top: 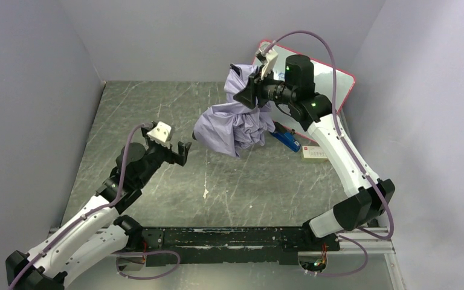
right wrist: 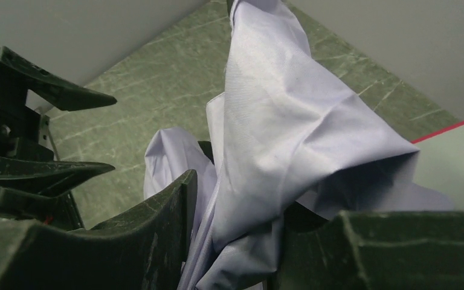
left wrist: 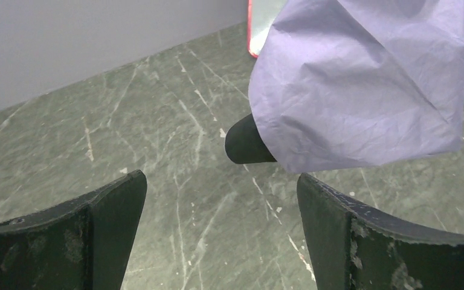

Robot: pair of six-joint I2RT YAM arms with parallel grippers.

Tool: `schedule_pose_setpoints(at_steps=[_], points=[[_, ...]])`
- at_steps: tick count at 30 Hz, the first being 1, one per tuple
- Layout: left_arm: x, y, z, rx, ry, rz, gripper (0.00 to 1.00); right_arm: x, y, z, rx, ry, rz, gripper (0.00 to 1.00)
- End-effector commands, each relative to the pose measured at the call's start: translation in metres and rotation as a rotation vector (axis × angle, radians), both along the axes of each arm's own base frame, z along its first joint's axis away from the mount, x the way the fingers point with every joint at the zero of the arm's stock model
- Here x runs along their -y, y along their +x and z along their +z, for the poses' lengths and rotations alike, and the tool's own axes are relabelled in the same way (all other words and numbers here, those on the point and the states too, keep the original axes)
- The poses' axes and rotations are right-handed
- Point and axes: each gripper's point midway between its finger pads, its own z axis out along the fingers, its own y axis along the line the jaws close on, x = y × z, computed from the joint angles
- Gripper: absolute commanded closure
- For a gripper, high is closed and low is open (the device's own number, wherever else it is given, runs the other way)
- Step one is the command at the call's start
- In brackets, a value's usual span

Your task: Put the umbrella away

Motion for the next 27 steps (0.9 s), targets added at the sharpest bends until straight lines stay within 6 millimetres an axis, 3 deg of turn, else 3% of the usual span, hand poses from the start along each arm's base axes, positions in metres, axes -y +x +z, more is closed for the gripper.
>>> schedule_pose_setpoints(at_steps=[1,8,13,16,21,27], points=[[0.013,-0.009,0.016,0.065,-0.035,-0.1,0.02,-0.001,-0.015,0.043,0.064,0.086,0.042,1.0],[0.015,-0.018,0.033,0.106,-0.029,-0.144,0.02,-0.02,-0.044,0.063,0.025,0.191,0.212,1.0],[0.028,-0.032,0.045,0.121,-0.03,-0.255,0.02,-0.03,-0.07,0.082,0.014,0.269,0.324,1.0],[0.037,-0.043,0.055,0.137,-0.052,-0.332,0.02,-0.037,-0.08,0.075,0.011,0.247,0.338,1.0],[0.04,-0.051,0.066,0.138,-0.07,-0.367,0.02,-0.051,-0.083,0.013,-0.068,0.209,0.341,1.0],[0.032,-0.049,0.049,0.09,-0.016,-0.333,0.08,-0.053,-0.063,-0.104,-0.131,0.128,0.28,1.0]])
